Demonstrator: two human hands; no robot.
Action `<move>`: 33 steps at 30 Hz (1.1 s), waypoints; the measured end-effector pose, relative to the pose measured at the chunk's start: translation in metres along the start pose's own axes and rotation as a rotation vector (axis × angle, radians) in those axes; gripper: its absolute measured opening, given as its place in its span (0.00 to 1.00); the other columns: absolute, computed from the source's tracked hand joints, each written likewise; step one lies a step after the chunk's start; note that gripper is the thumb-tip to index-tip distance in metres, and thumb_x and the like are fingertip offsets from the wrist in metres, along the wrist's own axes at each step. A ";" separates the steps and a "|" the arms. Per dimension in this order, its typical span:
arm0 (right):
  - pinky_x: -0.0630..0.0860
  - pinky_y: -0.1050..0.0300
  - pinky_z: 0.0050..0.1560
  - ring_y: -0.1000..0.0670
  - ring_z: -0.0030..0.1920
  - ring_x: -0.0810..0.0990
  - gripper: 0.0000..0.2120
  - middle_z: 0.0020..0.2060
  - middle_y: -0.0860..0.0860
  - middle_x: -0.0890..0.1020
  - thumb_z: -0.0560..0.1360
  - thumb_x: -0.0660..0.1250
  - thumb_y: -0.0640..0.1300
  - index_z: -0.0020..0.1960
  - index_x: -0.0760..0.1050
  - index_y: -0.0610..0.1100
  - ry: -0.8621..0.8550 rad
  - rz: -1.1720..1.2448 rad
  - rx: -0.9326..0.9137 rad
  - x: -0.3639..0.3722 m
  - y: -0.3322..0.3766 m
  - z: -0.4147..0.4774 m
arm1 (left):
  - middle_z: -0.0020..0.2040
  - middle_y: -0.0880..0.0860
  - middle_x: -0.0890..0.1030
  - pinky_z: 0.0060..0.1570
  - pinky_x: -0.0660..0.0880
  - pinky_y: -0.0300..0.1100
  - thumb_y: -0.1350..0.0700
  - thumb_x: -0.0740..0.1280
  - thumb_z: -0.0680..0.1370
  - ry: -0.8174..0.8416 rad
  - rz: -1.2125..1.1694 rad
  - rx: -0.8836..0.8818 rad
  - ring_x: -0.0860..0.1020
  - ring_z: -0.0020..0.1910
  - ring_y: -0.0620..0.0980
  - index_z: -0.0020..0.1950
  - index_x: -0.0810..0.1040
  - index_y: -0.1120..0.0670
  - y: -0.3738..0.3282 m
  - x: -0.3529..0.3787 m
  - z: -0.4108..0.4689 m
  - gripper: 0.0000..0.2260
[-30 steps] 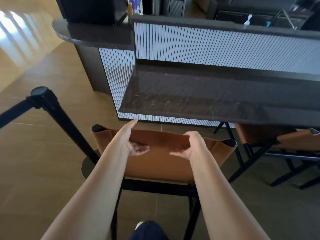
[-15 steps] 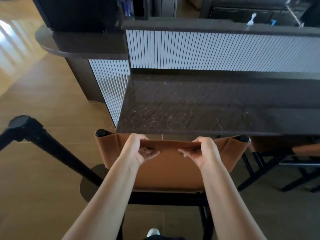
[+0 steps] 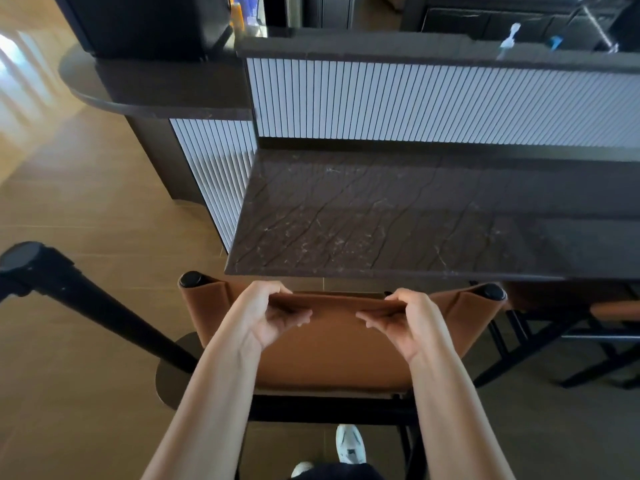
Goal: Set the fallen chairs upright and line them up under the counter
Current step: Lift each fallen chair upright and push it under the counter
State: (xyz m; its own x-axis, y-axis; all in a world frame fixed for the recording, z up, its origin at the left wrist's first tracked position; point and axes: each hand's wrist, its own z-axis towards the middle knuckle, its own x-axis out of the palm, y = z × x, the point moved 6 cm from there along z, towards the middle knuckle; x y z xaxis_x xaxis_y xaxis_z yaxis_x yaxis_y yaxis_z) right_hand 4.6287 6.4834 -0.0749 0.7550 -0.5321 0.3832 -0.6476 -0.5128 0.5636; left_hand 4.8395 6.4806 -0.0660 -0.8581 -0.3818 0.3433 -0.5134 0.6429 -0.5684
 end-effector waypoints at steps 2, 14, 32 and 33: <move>0.82 0.38 0.38 0.28 0.54 0.78 0.06 0.49 0.32 0.73 0.75 0.58 0.28 0.51 0.70 0.32 0.047 0.006 -0.022 0.000 0.004 0.000 | 0.53 0.75 0.73 0.40 0.79 0.59 0.69 0.58 0.75 -0.006 -0.011 0.033 0.76 0.51 0.76 0.49 0.71 0.69 -0.005 0.004 -0.001 0.05; 0.81 0.45 0.32 0.24 0.58 0.75 0.03 0.50 0.31 0.70 0.74 0.58 0.28 0.43 0.69 0.34 0.096 0.006 -0.119 -0.015 0.094 0.028 | 0.50 0.68 0.71 0.44 0.80 0.57 0.70 0.57 0.75 0.028 -0.032 0.137 0.76 0.49 0.71 0.50 0.71 0.68 -0.025 0.096 0.012 0.06; 0.82 0.42 0.40 0.41 0.38 0.78 0.09 0.35 0.44 0.70 0.75 0.59 0.26 0.40 0.68 0.38 0.046 0.033 -0.081 -0.063 0.106 0.093 | 0.40 0.59 0.73 0.50 0.77 0.61 0.74 0.58 0.74 -0.091 -0.181 0.076 0.75 0.39 0.59 0.42 0.72 0.63 0.021 0.125 0.088 0.08; 0.82 0.42 0.40 0.41 0.39 0.78 0.09 0.35 0.44 0.70 0.75 0.59 0.27 0.40 0.69 0.38 0.033 0.033 -0.087 -0.062 0.109 0.095 | 0.39 0.59 0.73 0.49 0.78 0.60 0.74 0.59 0.74 -0.094 -0.172 0.086 0.75 0.39 0.59 0.41 0.72 0.63 0.018 0.126 0.089 0.08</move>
State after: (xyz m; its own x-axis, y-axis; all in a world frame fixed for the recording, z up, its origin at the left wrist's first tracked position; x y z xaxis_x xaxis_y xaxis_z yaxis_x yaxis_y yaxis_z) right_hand 4.5017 6.3967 -0.1067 0.7373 -0.5248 0.4254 -0.6618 -0.4345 0.6109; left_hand 4.7219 6.3856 -0.0996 -0.7526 -0.5438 0.3713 -0.6469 0.5055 -0.5709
